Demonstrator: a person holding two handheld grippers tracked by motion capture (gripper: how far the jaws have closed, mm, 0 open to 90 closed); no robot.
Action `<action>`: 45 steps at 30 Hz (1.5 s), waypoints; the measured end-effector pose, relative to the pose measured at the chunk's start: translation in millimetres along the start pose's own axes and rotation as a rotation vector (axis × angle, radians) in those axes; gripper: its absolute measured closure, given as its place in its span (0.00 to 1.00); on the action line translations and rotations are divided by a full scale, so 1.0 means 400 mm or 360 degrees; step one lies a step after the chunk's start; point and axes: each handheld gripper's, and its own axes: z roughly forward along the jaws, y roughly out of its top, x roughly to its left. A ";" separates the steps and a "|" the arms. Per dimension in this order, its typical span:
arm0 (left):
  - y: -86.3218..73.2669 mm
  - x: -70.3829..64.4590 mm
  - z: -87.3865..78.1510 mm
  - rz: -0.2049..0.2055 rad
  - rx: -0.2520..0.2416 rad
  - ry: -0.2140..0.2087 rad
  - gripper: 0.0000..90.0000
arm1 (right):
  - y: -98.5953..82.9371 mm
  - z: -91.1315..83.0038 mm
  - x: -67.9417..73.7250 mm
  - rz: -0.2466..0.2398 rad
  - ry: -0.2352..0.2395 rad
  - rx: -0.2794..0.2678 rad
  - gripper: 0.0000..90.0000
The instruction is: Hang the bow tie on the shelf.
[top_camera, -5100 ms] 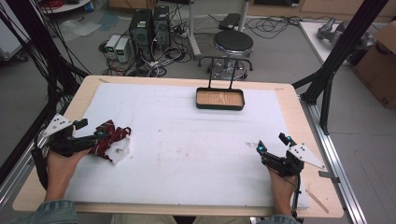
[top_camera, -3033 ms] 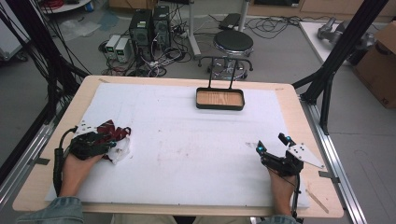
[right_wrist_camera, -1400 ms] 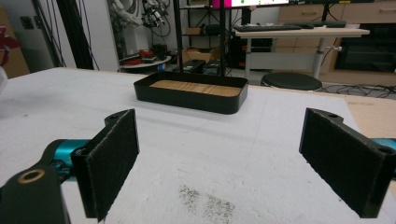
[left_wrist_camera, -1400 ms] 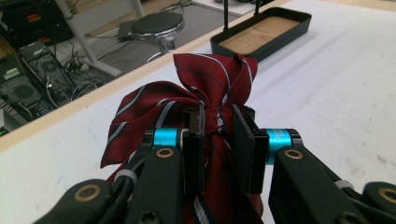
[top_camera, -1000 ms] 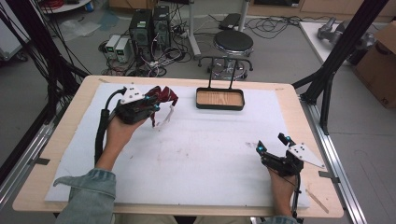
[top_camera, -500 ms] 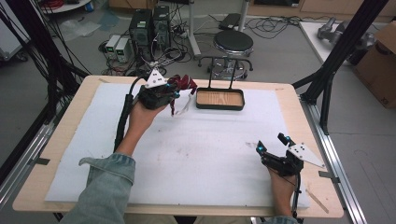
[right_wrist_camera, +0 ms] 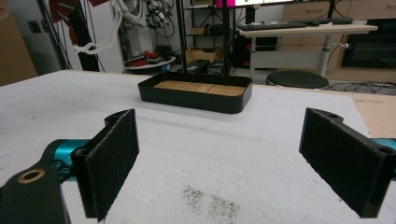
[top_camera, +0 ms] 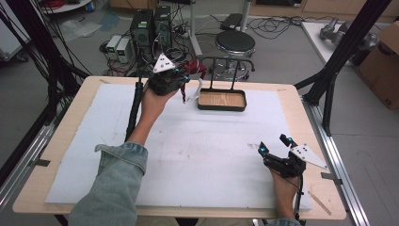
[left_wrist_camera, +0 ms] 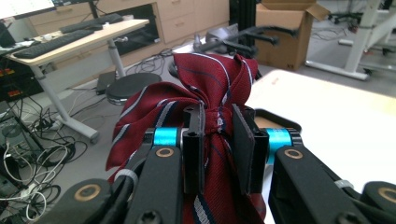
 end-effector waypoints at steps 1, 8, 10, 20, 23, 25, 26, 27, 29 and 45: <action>0.005 0.003 0.006 -0.0005 -0.0006 0.0002 0.83 | 0.000 0.000 0.000 0.0000 0.0000 0.0000 0.12; 0.028 0.010 0.044 -0.0002 -0.0021 0.0018 0.83 | 0.000 0.000 -0.001 -0.0001 0.0007 0.0002 0.12; 0.027 0.013 0.057 -0.0004 -0.0010 0.0033 0.83 | 0.000 0.001 -0.001 -0.0007 0.0010 -0.0002 0.12; -0.016 0.069 0.092 -0.0097 0.0153 0.0160 0.83 | 0.000 0.001 0.000 -0.0005 0.0012 0.0004 0.12; -0.031 0.078 0.096 -0.0112 0.0180 0.0180 0.83 | 0.000 0.001 0.000 -0.0001 0.0012 0.0004 0.12; -0.041 0.079 0.100 -0.0113 0.0205 0.0187 0.83 | 0.000 0.001 0.000 -0.0007 0.0010 0.0007 0.12; -0.041 0.079 0.100 -0.0113 0.0205 0.0187 0.83 | 0.000 0.001 0.000 -0.0008 0.0010 0.0006 0.12; -0.047 0.079 0.104 -0.0111 0.0218 0.0190 0.83 | 0.000 0.001 0.000 -0.0008 0.0010 0.0005 0.12; -0.058 0.078 0.112 -0.0103 0.0239 0.0193 0.83 | 0.000 0.001 0.000 -0.0008 0.0010 0.0006 0.12; -0.088 0.056 0.154 -0.0089 0.0246 0.0177 0.77 | 0.000 0.001 0.000 -0.0008 0.0014 0.0006 0.12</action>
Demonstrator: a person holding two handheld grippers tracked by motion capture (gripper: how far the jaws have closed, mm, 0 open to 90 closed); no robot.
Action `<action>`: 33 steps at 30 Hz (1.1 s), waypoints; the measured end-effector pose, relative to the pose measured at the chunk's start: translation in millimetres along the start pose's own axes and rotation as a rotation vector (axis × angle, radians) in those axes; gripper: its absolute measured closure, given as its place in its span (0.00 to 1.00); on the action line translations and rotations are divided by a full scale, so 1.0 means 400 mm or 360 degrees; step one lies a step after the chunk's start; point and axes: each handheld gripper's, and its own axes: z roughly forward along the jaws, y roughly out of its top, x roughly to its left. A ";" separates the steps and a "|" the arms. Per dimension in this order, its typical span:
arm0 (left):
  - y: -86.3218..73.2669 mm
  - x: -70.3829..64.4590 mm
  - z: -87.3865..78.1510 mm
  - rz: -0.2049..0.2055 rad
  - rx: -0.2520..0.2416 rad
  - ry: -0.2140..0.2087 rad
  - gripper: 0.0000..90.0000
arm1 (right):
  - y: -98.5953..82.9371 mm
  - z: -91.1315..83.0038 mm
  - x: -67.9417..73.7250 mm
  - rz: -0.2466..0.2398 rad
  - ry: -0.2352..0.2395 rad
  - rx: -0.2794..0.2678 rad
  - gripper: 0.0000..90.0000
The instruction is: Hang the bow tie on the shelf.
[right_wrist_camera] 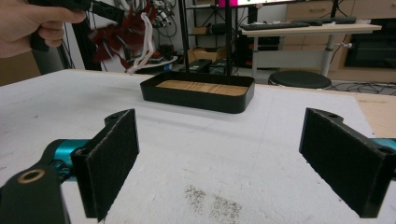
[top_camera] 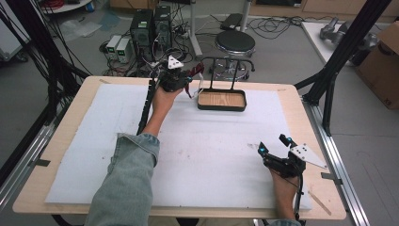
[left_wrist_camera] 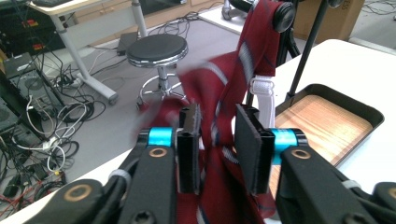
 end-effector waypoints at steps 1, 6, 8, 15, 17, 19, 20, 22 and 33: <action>0.000 0.001 -0.001 -0.0001 0.0002 -0.0003 0.75 | 0.000 0.000 0.000 0.0001 0.0001 0.0000 0.12; 0.008 0.014 -0.027 -0.0010 -0.0013 -0.0021 0.68 | 0.000 0.000 0.001 0.0001 0.0000 0.0002 0.12; 0.010 0.017 -0.036 -0.0011 -0.0022 -0.0026 0.67 | 0.000 0.000 0.000 -0.0002 0.0000 0.0000 0.12; 0.014 0.045 -0.122 -0.0037 -0.0076 -0.0043 0.61 | 0.000 0.000 0.001 0.0000 -0.0010 0.0003 0.12; 0.009 0.056 -0.154 -0.0047 -0.0074 -0.0052 0.57 | 0.000 -0.001 0.001 0.0002 -0.0012 0.0002 0.12; 0.004 0.063 -0.183 -0.0052 -0.0094 -0.0051 0.56 | 0.000 -0.001 0.000 0.0001 -0.0014 0.0003 0.12; 0.001 0.069 -0.199 -0.0059 -0.0102 -0.0055 0.55 | 0.000 -0.001 0.001 0.0005 -0.0013 0.0004 0.12; -0.006 0.078 -0.235 -0.0063 -0.0117 -0.0040 0.53 | 0.000 -0.001 -0.001 -0.0004 -0.0019 0.0001 0.12; -0.058 0.114 -0.438 -0.0061 -0.0251 0.0026 0.46 | 0.000 -0.002 -0.003 0.0012 -0.0036 0.0003 0.12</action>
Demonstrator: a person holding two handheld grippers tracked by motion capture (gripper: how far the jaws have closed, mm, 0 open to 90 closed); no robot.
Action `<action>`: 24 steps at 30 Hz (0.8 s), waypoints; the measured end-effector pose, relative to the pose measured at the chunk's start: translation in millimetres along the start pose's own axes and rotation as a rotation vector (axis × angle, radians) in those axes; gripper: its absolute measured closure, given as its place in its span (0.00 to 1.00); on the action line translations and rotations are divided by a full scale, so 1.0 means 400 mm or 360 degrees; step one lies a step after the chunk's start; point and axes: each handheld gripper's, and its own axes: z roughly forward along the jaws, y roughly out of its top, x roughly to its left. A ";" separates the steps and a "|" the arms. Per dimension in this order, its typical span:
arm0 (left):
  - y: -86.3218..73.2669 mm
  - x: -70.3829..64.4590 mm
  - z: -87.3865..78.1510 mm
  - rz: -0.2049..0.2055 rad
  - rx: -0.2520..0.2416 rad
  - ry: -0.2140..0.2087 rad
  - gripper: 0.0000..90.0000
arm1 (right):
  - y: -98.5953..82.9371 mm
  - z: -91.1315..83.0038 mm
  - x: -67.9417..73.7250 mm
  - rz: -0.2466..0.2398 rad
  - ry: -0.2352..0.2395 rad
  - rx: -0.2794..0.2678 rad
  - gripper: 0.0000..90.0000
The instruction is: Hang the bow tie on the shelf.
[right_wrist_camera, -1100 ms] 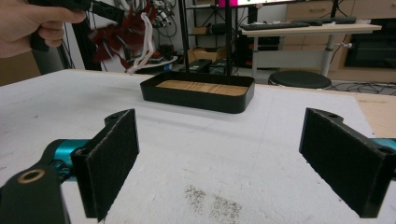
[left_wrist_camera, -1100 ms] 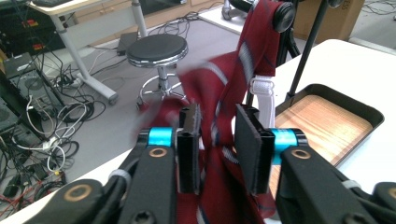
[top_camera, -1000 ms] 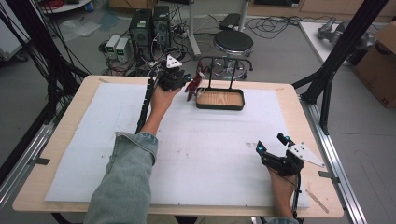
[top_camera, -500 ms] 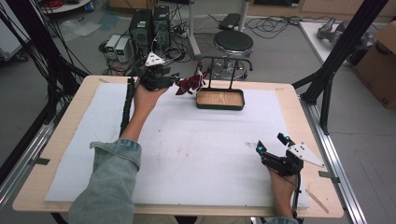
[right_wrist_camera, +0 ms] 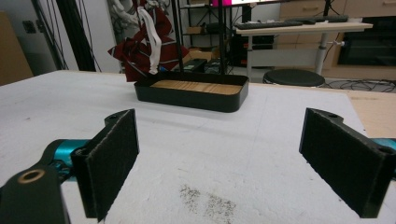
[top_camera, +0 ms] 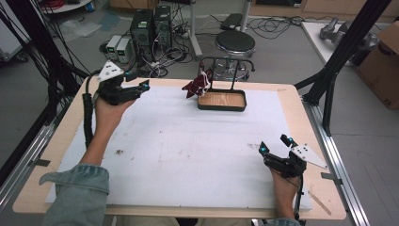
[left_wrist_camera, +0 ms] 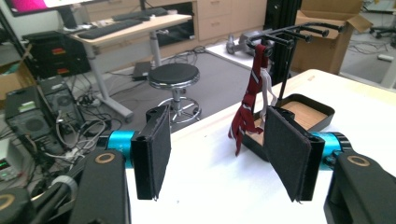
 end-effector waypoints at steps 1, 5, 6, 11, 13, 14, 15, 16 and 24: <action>-0.003 0.004 -0.018 0.0000 -0.0008 0.0003 0.46 | 0.000 0.000 0.000 0.0000 0.0000 0.0000 0.12; -0.023 0.019 -0.088 -0.0011 -0.0031 0.0037 0.44 | 0.000 0.000 -0.001 0.0006 -0.0007 -0.0002 0.12; -0.033 0.026 -0.116 -0.0025 -0.0042 0.0049 0.42 | 0.000 0.000 -0.001 0.0007 -0.0008 -0.0002 0.12; -0.060 0.038 -0.170 -0.0044 -0.0049 0.0081 0.40 | 0.000 0.000 -0.002 0.0007 -0.0009 0.0000 0.12; -0.078 0.044 -0.197 -0.0064 -0.0040 0.0106 0.36 | 0.000 0.000 -0.003 0.0015 -0.0010 -0.0003 0.12; -0.085 0.046 -0.206 -0.0067 -0.0040 0.0107 0.36 | 0.000 0.000 -0.003 0.0015 -0.0010 -0.0003 0.12; -0.097 0.048 -0.220 -0.0077 -0.0037 0.0119 0.36 | 0.000 0.000 -0.003 0.0015 -0.0010 -0.0003 0.12; -0.114 0.050 -0.239 -0.0086 -0.0033 0.0135 0.34 | 0.000 0.001 -0.003 0.0013 -0.0012 -0.0004 0.12; -0.182 0.056 -0.303 -0.0130 0.0000 0.0194 0.30 | 0.000 0.001 -0.001 -0.0004 -0.0016 0.0002 0.12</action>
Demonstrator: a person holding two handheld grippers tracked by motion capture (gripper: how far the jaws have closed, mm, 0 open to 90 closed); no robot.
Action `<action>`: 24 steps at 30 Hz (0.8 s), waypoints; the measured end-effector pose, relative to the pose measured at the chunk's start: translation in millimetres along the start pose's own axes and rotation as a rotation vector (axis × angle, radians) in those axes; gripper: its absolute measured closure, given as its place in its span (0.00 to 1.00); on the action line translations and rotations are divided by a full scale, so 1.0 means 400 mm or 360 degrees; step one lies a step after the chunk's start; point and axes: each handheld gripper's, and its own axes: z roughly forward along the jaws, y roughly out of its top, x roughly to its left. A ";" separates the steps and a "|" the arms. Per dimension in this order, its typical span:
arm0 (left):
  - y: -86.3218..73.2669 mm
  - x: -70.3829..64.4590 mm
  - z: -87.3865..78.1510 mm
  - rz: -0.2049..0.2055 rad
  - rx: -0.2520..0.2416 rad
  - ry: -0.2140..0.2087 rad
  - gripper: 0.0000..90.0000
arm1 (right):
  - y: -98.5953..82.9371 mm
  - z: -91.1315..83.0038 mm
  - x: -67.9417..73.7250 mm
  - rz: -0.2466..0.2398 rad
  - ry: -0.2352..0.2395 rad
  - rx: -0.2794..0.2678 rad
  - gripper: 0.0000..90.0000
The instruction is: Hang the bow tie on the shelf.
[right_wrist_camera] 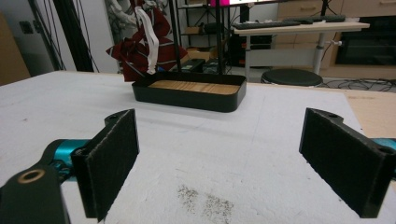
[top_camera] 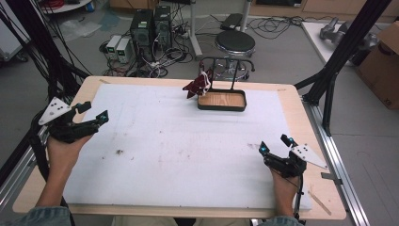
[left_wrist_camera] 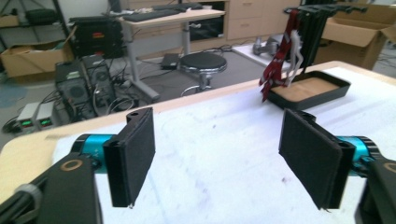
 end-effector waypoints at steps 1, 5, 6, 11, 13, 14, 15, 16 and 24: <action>-0.008 0.002 -0.007 -0.0008 0.0009 0.0010 0.30 | 0.000 0.000 0.000 0.0000 0.0000 0.0000 0.12; -0.035 0.007 -0.030 -0.0013 0.0053 0.0052 0.27 | 0.000 0.000 -0.002 0.0010 -0.0005 -0.0006 0.12; -0.044 0.007 -0.036 -0.0017 0.0058 0.0064 0.27 | 0.000 0.000 -0.001 0.0009 -0.0002 -0.0006 0.12; -0.077 0.010 -0.054 0.0010 0.0049 0.0067 0.27 | 0.000 0.000 -0.002 0.0015 -0.0005 -0.0004 0.12; -0.092 0.012 -0.059 -0.0001 0.0049 0.0061 0.26 | 0.000 0.000 -0.002 0.0006 -0.0003 -0.0007 0.12; -0.099 0.012 -0.060 -0.0005 0.0054 0.0061 0.26 | 0.000 0.000 -0.001 0.0014 -0.0002 -0.0005 0.12; -0.106 0.012 -0.061 -0.0007 0.0064 0.0069 0.26 | 0.000 0.000 -0.001 0.0010 -0.0002 -0.0004 0.12; -0.120 0.012 -0.061 -0.0022 0.0078 0.0075 0.25 | 0.000 0.000 -0.001 0.0011 -0.0002 -0.0004 0.12; -0.166 0.007 -0.063 -0.0064 0.0103 0.0090 0.24 | 0.000 0.000 -0.001 0.0010 -0.0004 -0.0004 0.12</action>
